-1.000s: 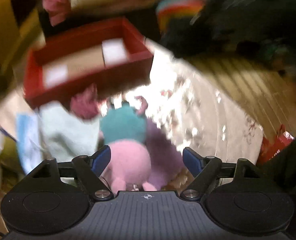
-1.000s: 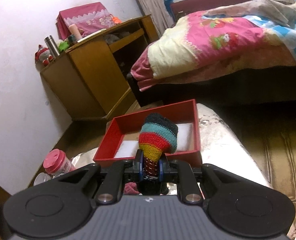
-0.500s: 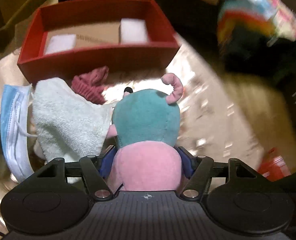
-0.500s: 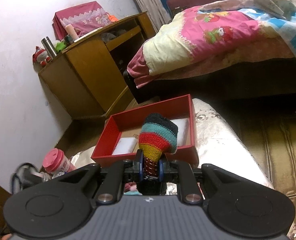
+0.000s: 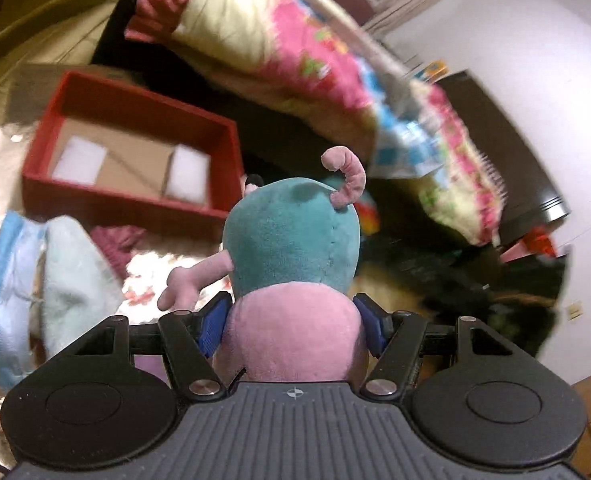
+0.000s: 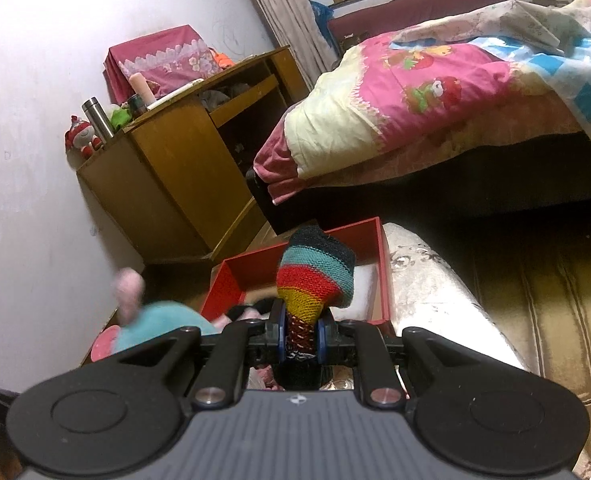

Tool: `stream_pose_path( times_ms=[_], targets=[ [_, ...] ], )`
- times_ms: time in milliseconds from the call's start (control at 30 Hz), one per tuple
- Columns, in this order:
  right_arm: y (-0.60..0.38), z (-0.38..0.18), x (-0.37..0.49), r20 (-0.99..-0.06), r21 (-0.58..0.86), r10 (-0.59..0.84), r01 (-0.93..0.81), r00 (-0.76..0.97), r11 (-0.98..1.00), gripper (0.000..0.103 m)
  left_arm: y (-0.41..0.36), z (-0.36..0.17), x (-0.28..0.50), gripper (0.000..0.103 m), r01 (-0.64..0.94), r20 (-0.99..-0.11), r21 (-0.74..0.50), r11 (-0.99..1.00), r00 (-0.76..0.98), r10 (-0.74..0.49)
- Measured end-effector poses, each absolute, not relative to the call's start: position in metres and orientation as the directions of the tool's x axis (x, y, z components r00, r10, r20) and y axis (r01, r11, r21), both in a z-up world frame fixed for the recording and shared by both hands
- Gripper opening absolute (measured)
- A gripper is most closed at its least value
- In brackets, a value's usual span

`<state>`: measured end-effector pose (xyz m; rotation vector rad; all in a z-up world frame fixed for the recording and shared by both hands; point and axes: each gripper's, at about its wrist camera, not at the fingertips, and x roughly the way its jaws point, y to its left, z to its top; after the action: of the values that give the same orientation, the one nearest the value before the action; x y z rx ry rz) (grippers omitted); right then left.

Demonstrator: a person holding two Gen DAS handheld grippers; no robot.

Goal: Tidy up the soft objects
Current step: 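Lift and carry the pig plush and rainbow sock toward the red box, then lower the pig plush into the red box and open the left gripper, then grasp the second pig plush in teal shirt with the left gripper and lift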

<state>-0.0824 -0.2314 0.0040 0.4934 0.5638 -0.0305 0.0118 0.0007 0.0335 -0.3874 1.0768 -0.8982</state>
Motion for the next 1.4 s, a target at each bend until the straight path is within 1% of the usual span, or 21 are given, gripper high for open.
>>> stream_pose_path(
  times_ms=[67, 167, 233, 367, 533, 700, 833, 900, 933, 1000, 1033, 1067, 1100, 1133, 1200, 1233, 1267, 1333, 1400],
  targets=[
    [-0.231, 0.004, -0.082, -0.52, 0.441, 0.106, 0.16, 0.848, 0.883, 0.0, 0.004, 0.046, 0.01, 0.065, 0.454, -0.574, -0.653, 0.607, 0.227, -0.787],
    [-0.232, 0.006, -0.082, -0.512, 0.44, 0.098, 0.163, 0.854, 0.883, 0.0, -0.003, 0.061, 0.007, 0.065, 0.464, -0.599, -0.545, 0.699, 0.368, -0.711],
    [-0.232, 0.009, -0.083, -0.501, 0.433, 0.083, 0.166, 0.862, 0.886, 0.0, -0.006, 0.068, 0.009, 0.065, 0.456, -0.596, -0.502, 0.735, 0.434, -0.676],
    [-0.229, 0.016, -0.08, -0.479, 0.415, 0.06, 0.166, 0.876, 0.894, 0.0, -0.009, 0.074, 0.017, 0.066, 0.444, -0.579, -0.477, 0.759, 0.491, -0.651],
    [-0.223, 0.021, -0.07, -0.466, 0.395, 0.046, 0.162, 0.883, 0.904, 0.0, -0.015, 0.076, 0.025, 0.066, 0.424, -0.586, -0.393, 0.816, 0.568, -0.578],
    [-0.212, 0.027, -0.06, -0.448, 0.346, 0.015, 0.158, 0.894, 0.925, 0.0, -0.012, 0.078, 0.037, 0.062, 0.404, -0.581, -0.337, 0.85, 0.621, -0.526],
    [-0.207, 0.028, -0.045, -0.444, 0.332, 0.014, 0.15, 0.896, 0.931, 0.0, -0.02, 0.07, 0.059, 0.053, 0.394, -0.604, -0.325, 0.859, 0.613, -0.51],
    [-0.206, 0.026, -0.034, -0.452, 0.324, 0.013, 0.15, 0.892, 0.934, 0.0, -0.028, 0.062, 0.074, 0.043, 0.402, -0.616, -0.326, 0.856, 0.597, -0.514],
    [-0.206, 0.024, -0.028, -0.456, 0.323, 0.014, 0.151, 0.89, 0.934, 0.0, -0.031, 0.059, 0.083, 0.01, 0.4, -0.623, -0.335, 0.853, 0.585, -0.519],
    [-0.207, 0.021, -0.017, -0.467, 0.325, 0.012, 0.159, 0.884, 0.932, 0.0, -0.038, 0.05, 0.103, 0.009, 0.404, -0.637, -0.377, 0.834, 0.541, -0.55],
    [-0.208, 0.019, -0.009, -0.474, 0.326, 0.014, 0.161, 0.88, 0.932, 0.0, -0.042, 0.045, 0.113, 0.009, 0.397, -0.648, -0.371, 0.84, 0.537, -0.54],
    [-0.209, 0.017, -0.003, -0.48, 0.324, 0.012, 0.165, 0.877, 0.932, 0.0, -0.044, 0.039, 0.12, 0.009, 0.377, -0.664, -0.341, 0.861, 0.552, -0.504],
    [-0.21, 0.013, 0.005, -0.49, 0.316, 0.007, 0.17, 0.872, 0.933, 0.0, -0.045, 0.033, 0.125, 0.01, 0.371, -0.676, -0.314, 0.874, 0.559, -0.48],
    [-0.212, 0.009, 0.012, -0.506, 0.309, 0.003, 0.178, 0.862, 0.934, 0.0, -0.043, 0.028, 0.128, 0.019, 0.372, -0.69, -0.311, 0.875, 0.545, -0.476],
    [-0.218, -0.004, 0.021, -0.547, 0.318, 0.013, 0.193, 0.837, 0.928, 0.0, -0.04, 0.013, 0.128, 0.047, 0.385, -0.741, -0.305, 0.871, 0.479, -0.471],
    [-0.221, -0.011, 0.023, -0.568, 0.324, 0.027, 0.193, 0.823, 0.926, 0.0, -0.041, 0.006, 0.123, 0.078, 0.399, -0.767, -0.291, 0.869, 0.446, -0.462],
    [-0.223, -0.015, 0.024, -0.583, 0.325, 0.034, 0.195, 0.812, 0.925, 0.0, -0.044, -0.002, 0.112, 0.087, 0.424, -0.782, -0.277, 0.862, 0.422, -0.459],
    [-0.224, -0.022, 0.019, -0.603, 0.322, 0.043, 0.194, 0.797, 0.926, 0.0, -0.052, -0.012, 0.095, 0.084, 0.464, -0.805, -0.263, 0.846, 0.377, -0.458],
    [-0.226, -0.023, 0.01, -0.605, 0.316, 0.044, 0.189, 0.795, 0.93, 0.0, -0.065, -0.021, 0.079, 0.087, 0.491, -0.824, -0.293, 0.82, 0.305, -0.477]
  ],
)
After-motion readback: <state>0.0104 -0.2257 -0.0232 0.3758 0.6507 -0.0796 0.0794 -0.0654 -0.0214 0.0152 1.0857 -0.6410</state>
